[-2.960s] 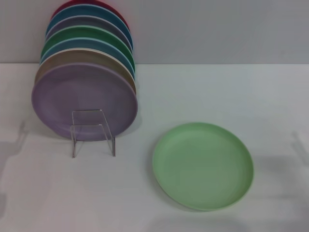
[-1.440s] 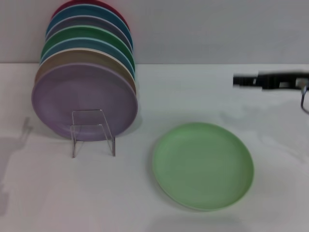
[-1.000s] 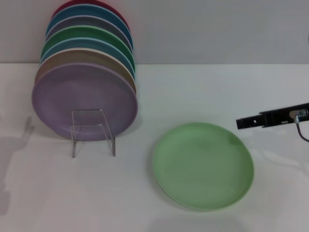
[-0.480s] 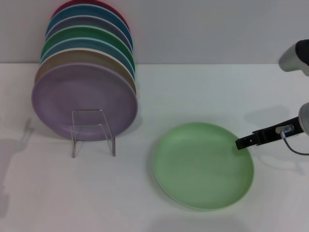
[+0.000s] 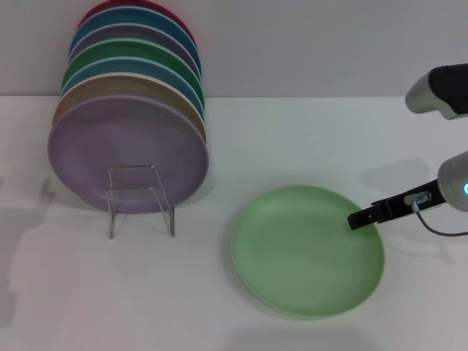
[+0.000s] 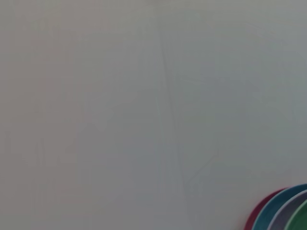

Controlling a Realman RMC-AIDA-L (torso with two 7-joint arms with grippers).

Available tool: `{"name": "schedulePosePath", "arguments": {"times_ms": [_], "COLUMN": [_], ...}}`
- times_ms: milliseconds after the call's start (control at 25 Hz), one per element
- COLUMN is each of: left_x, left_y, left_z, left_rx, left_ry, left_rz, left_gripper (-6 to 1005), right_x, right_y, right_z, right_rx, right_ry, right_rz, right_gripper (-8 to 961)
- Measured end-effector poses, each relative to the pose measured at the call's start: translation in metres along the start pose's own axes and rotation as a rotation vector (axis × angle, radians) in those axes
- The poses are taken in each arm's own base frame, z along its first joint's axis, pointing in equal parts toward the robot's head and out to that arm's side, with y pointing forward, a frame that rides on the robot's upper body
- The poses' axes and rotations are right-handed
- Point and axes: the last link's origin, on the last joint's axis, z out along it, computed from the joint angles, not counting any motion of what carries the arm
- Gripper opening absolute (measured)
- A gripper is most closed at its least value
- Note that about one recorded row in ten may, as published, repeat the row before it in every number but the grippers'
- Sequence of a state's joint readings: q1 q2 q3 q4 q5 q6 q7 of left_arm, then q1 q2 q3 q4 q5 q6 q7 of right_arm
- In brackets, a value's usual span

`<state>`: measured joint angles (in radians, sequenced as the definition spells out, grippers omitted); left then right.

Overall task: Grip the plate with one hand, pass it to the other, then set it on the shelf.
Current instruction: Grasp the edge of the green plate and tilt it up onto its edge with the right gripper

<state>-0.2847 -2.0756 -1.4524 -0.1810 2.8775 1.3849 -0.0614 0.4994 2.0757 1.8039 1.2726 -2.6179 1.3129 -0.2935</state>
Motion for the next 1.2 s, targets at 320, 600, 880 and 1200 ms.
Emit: {"name": "schedulePosePath", "arguments": {"times_ms": [320, 600, 880, 1200], "left_x": [0.001, 0.001, 0.001, 0.002], "left_y": [0.0, 0.001, 0.001, 0.0], "left_z": [-0.001, 0.0, -0.001, 0.0], "left_rx": [0.0, -0.003, 0.002, 0.003], "left_ry": [0.006, 0.009, 0.007, 0.01], "left_rz": [-0.002, -0.003, -0.004, -0.004], "left_gripper": [779, 774, 769, 763], "right_x": [-0.006, -0.006, -0.005, -0.009], "right_y": [0.005, 0.007, 0.008, 0.01], "right_z": [0.005, 0.009, 0.011, 0.012], "right_rx": [-0.001, -0.004, -0.004, -0.002], "right_ry": [0.01, 0.026, 0.04, 0.029], "right_rz": [-0.018, -0.014, -0.008, -0.001], "right_gripper": [796, 778, 761, 741]}}
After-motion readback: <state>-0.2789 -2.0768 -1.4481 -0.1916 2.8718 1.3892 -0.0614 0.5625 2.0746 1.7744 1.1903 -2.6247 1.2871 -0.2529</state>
